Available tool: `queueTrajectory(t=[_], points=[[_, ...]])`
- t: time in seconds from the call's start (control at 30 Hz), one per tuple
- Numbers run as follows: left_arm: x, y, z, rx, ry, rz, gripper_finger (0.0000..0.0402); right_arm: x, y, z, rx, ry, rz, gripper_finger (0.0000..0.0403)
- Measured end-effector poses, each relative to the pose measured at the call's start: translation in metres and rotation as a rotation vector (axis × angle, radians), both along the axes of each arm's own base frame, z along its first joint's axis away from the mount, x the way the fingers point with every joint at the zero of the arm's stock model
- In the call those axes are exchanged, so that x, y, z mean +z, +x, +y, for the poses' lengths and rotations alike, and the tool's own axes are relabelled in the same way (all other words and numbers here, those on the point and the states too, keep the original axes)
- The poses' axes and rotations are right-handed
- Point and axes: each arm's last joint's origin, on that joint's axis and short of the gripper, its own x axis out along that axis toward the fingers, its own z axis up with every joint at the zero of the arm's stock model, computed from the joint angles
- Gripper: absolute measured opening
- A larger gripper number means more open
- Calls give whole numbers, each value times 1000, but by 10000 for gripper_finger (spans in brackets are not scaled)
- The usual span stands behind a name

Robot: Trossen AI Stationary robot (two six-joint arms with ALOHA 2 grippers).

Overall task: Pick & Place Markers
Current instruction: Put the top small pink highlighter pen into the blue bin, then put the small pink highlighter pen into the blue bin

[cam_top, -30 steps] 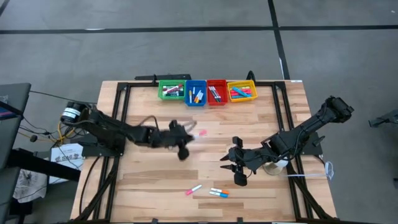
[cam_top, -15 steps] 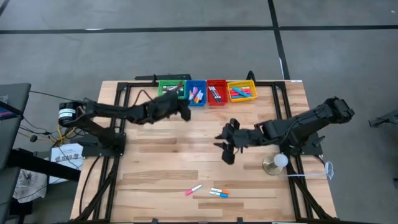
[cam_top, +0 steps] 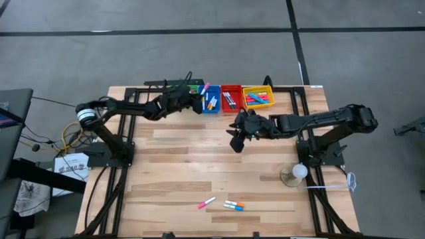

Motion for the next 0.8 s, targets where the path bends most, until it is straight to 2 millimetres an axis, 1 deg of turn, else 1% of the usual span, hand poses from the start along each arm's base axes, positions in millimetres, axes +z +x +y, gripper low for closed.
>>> queueTrajectory(t=[0.13, 0.27, 0.53, 0.8], points=[[-11, 5, 13, -15, -48, 5, 51, 0, 0, -8, -27, 1, 0, 118], [-14, 13, 19, -36, -53, -9, 56, 0, 0, -14, -46, 1, 0, 118], [-13, 16, 20, -34, -47, -12, 68, 0, -1, -19, -65, 1, 0, 118], [-13, 16, 20, -34, -47, -11, 105, 0, -1, -19, -64, 1, 0, 118]])
